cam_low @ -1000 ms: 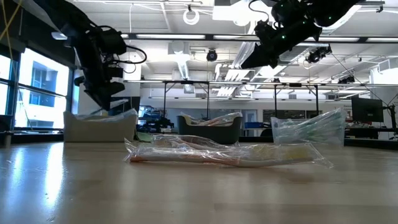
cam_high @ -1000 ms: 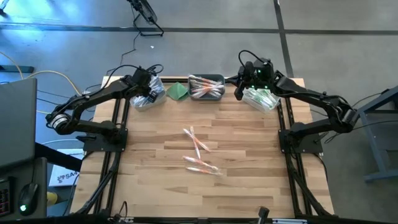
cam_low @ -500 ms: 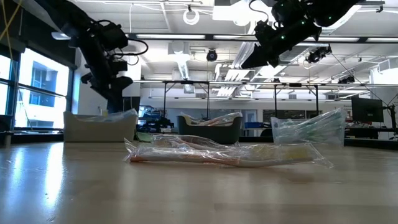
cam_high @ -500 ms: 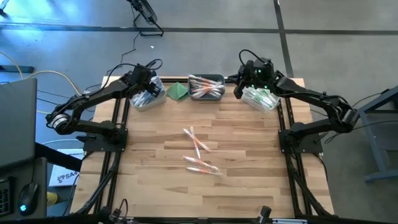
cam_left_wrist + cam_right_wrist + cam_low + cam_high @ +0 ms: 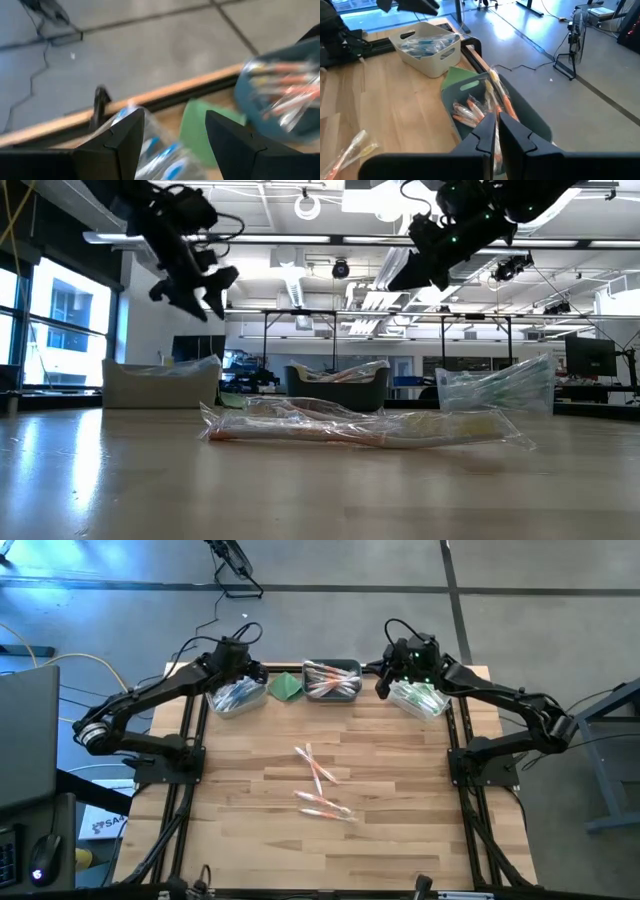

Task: Pick & Place Toothbrushes
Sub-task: Put the orange toothbrush into the blue bin

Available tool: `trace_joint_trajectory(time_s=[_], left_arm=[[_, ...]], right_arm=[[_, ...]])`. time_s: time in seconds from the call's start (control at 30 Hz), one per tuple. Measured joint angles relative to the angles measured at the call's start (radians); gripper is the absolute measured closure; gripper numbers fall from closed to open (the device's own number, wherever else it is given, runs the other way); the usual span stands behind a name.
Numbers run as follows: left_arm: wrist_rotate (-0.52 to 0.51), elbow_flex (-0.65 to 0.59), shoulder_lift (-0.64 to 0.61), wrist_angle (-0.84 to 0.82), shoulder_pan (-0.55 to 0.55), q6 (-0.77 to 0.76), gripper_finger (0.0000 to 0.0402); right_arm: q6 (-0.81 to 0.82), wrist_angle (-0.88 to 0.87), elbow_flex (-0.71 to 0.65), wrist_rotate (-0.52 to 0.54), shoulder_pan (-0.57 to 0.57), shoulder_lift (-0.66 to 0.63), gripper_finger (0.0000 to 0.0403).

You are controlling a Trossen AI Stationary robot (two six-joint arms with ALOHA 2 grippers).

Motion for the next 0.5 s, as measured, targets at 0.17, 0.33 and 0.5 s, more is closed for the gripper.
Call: trace_joint_trajectory(time_s=[0.17, 0.33, 0.5], left_arm=[[-0.142, 0.04, 0.0, 0.056, -0.116, -0.001, 0.0194], [-0.22, 0.112, 0.0, -0.011, -0.217, 0.04, 0.0194], [-0.217, 0.148, -0.015, -0.095, -0.337, -0.024, 0.0194]], right_arm=[[0.0, -0.02, 0.0, -0.002, 0.031, -0.005, 0.0389], [0.001, -0.084, 0.002, -0.023, 0.059, -0.01, 0.0389], [0.001, -0.128, 0.002, -0.131, 0.094, -0.01, 0.0389]])
